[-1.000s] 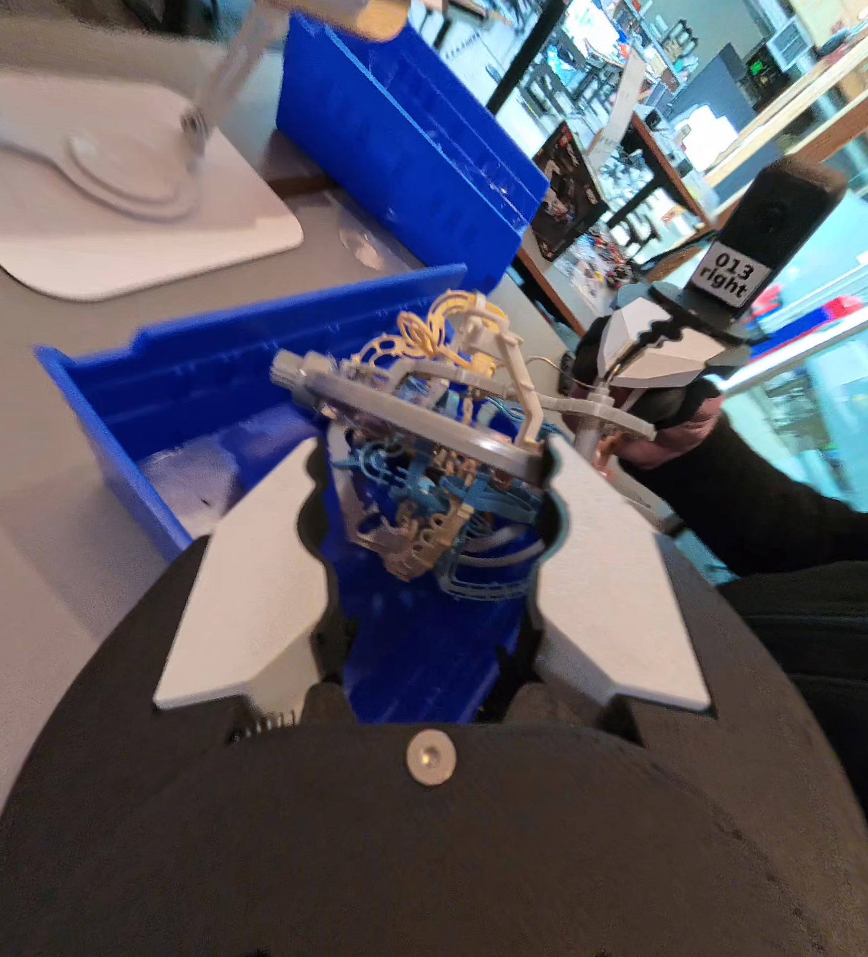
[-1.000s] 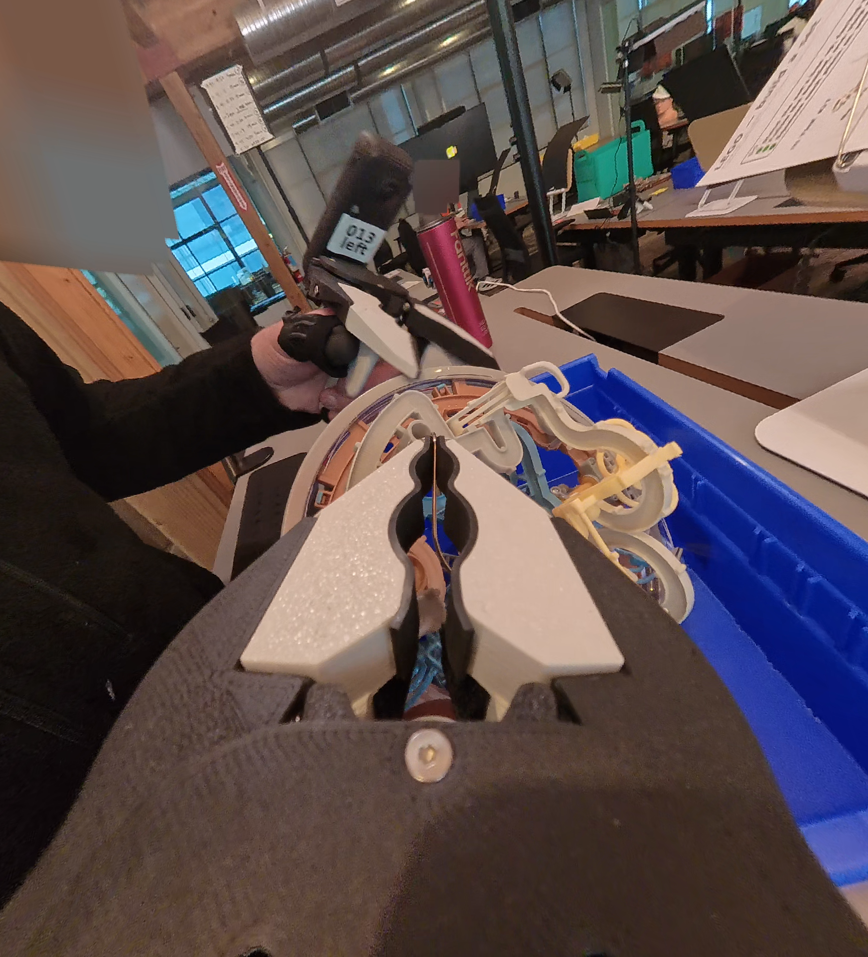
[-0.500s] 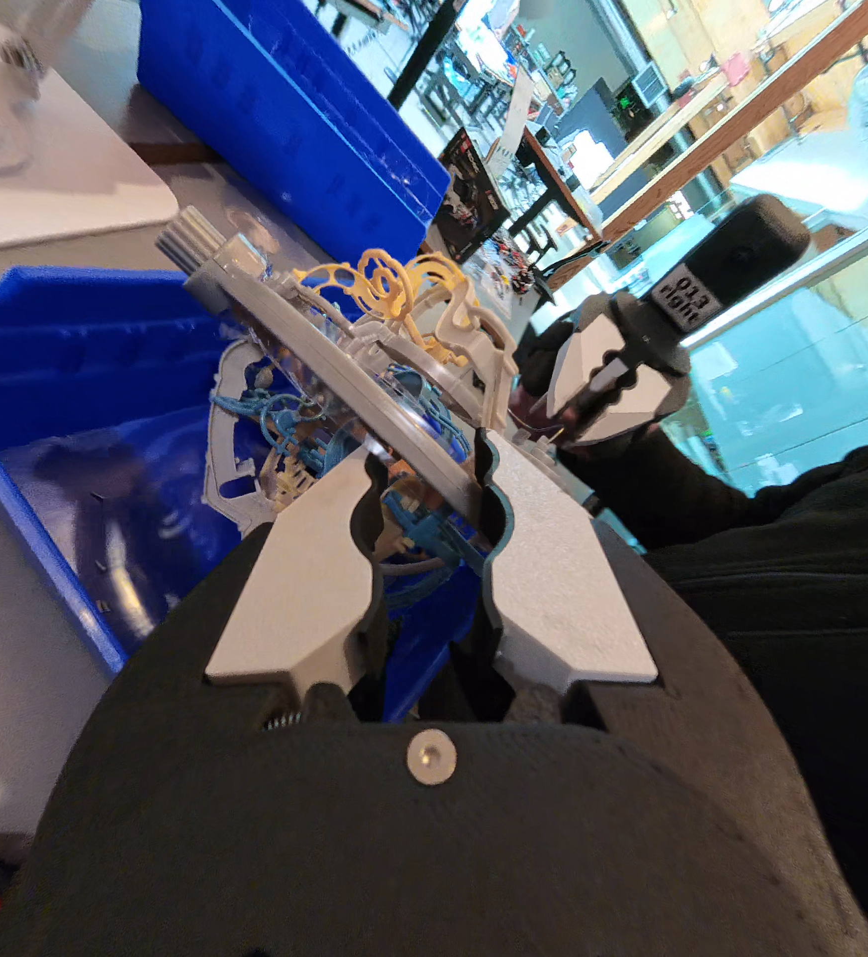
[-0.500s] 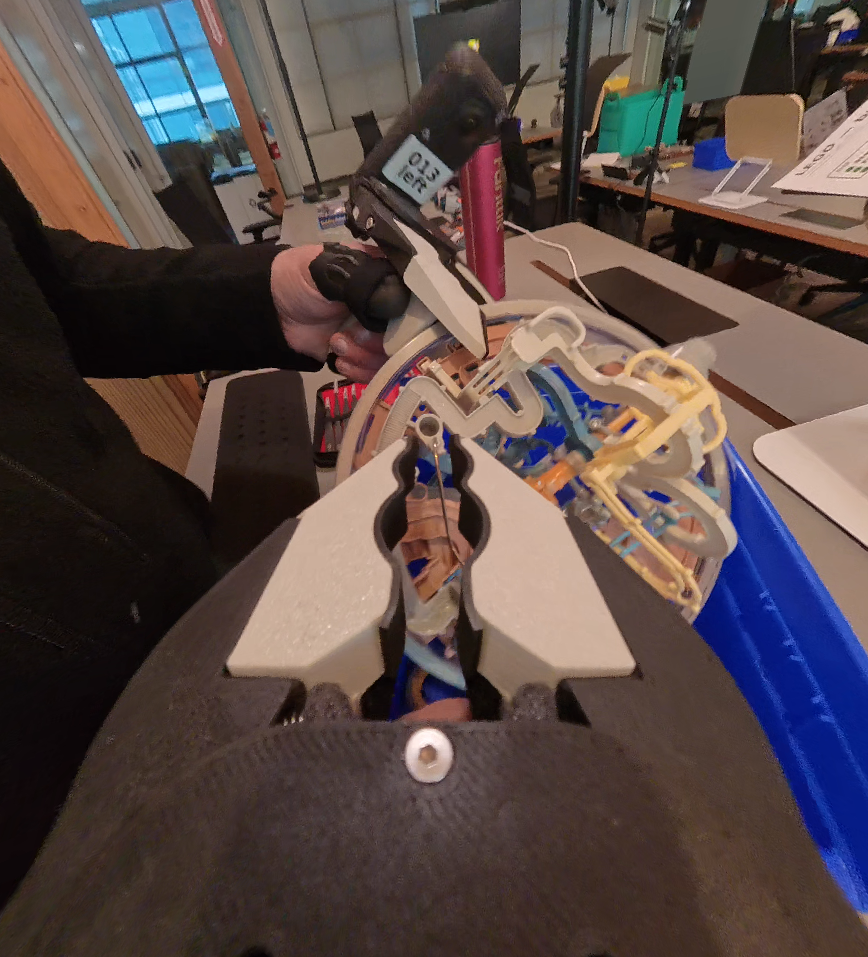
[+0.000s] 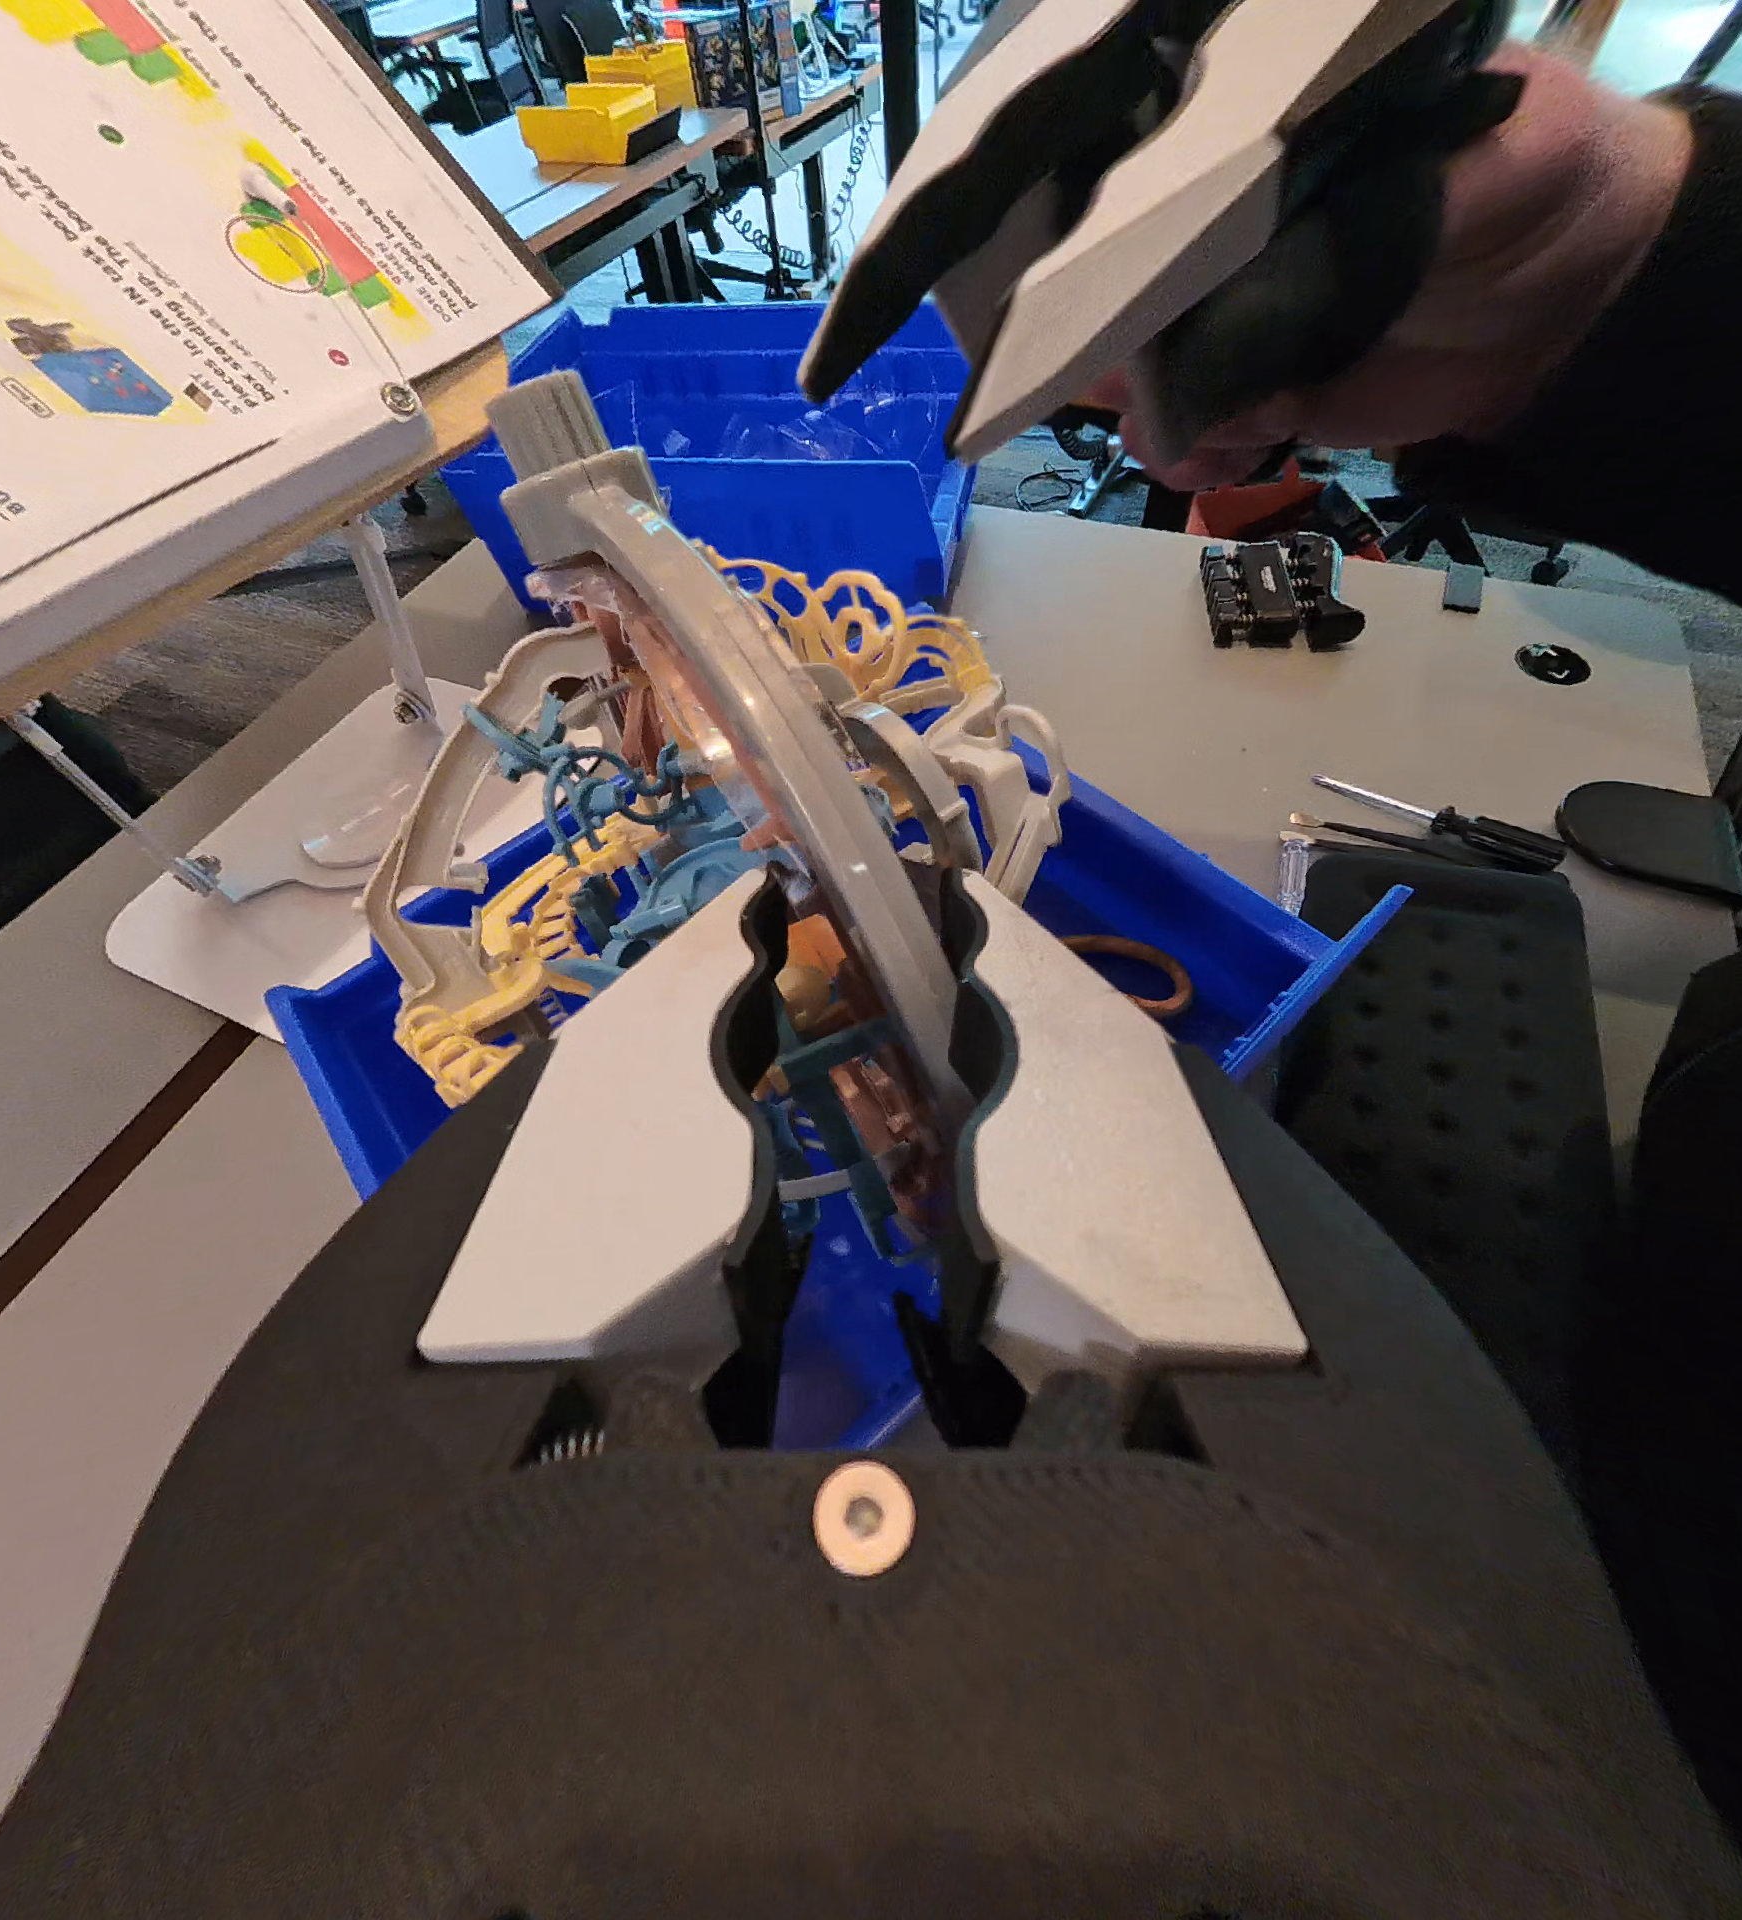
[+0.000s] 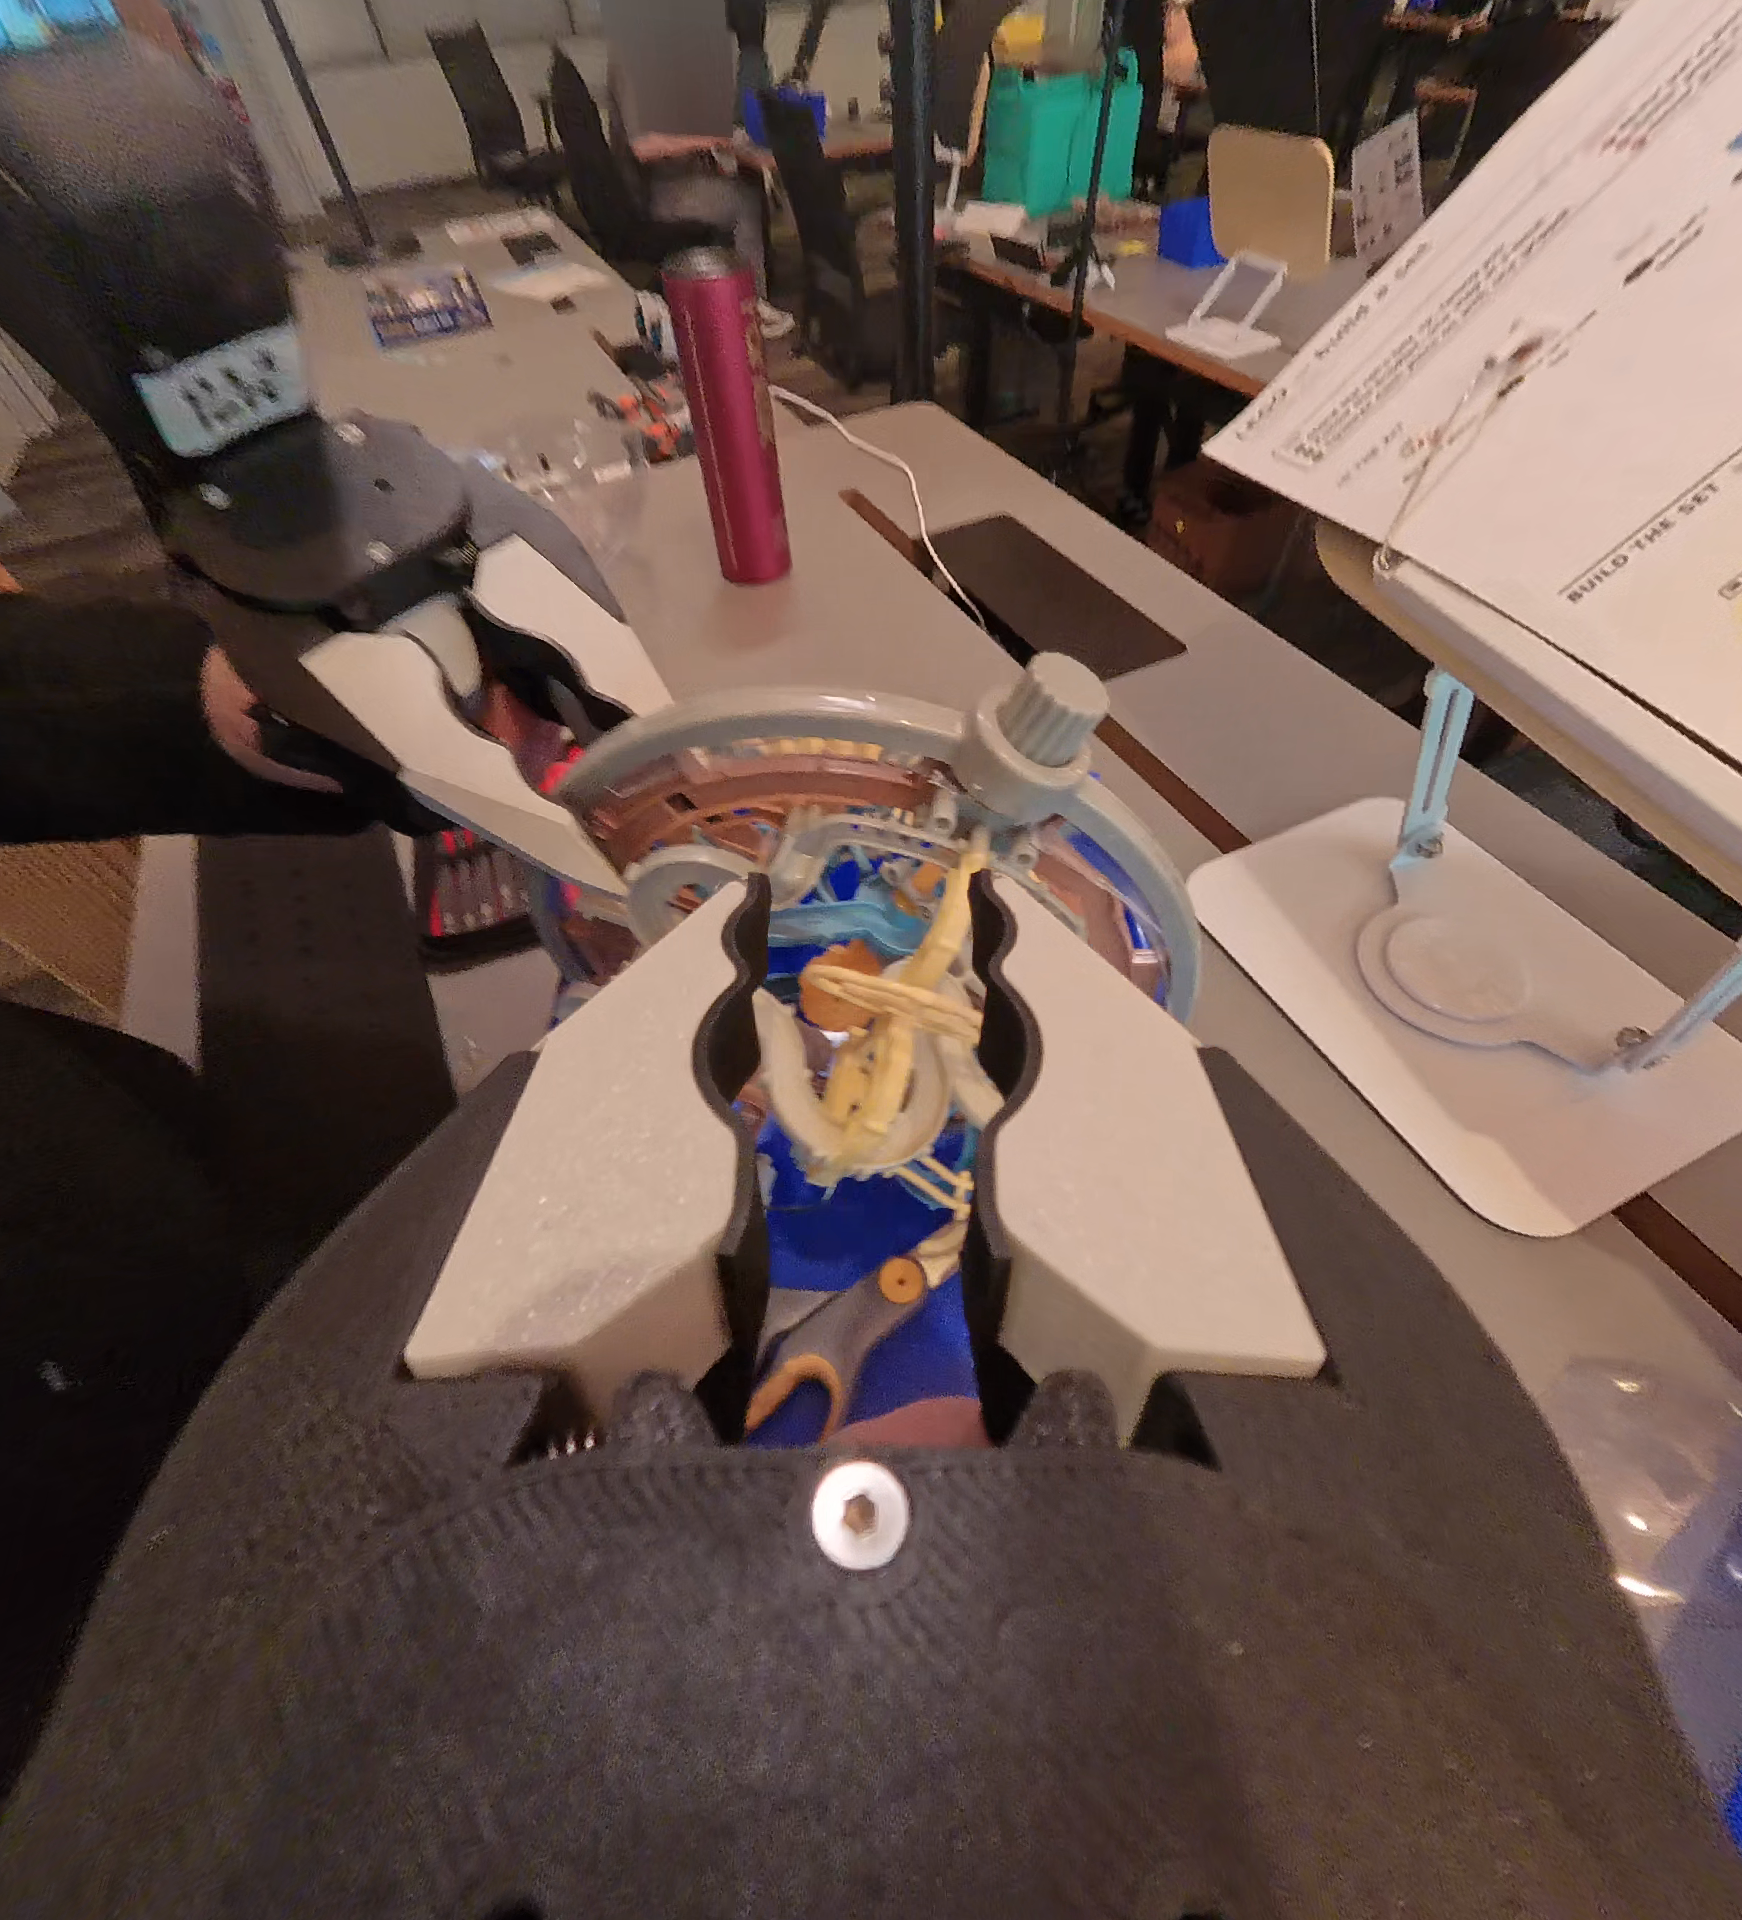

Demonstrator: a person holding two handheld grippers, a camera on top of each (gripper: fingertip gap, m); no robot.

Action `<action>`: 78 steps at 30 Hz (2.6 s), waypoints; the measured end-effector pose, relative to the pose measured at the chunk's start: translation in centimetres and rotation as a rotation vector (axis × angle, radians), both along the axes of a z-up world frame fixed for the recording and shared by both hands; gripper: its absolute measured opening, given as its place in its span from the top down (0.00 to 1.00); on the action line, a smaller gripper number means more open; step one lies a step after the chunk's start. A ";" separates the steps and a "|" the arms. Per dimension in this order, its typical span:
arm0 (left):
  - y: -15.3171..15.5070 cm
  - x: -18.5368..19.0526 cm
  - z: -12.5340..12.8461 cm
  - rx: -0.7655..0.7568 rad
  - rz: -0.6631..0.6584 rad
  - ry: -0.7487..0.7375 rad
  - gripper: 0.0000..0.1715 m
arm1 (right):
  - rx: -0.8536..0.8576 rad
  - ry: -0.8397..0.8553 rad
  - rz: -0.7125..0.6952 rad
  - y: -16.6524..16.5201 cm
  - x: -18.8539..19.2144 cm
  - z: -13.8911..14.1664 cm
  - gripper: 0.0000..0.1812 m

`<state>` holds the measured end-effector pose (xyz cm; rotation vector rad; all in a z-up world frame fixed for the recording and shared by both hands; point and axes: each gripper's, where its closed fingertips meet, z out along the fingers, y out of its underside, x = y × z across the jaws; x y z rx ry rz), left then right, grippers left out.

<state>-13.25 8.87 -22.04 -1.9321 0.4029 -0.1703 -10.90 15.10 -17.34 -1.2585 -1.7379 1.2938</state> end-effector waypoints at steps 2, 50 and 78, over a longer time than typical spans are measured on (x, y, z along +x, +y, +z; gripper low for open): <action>-0.1 -0.1 -0.2 0.008 -0.002 0.008 0.85 | 0.009 -0.025 0.000 0.4 -0.8 -1.1 0.82; 5.9 -6.8 0.5 -0.166 0.187 -0.288 0.91 | -0.157 -0.095 -0.082 -0.7 -7.4 -5.3 0.97; 6.4 -6.4 0.4 -0.119 0.216 -0.227 0.92 | -0.248 0.054 0.023 -1.2 -6.1 -4.8 0.95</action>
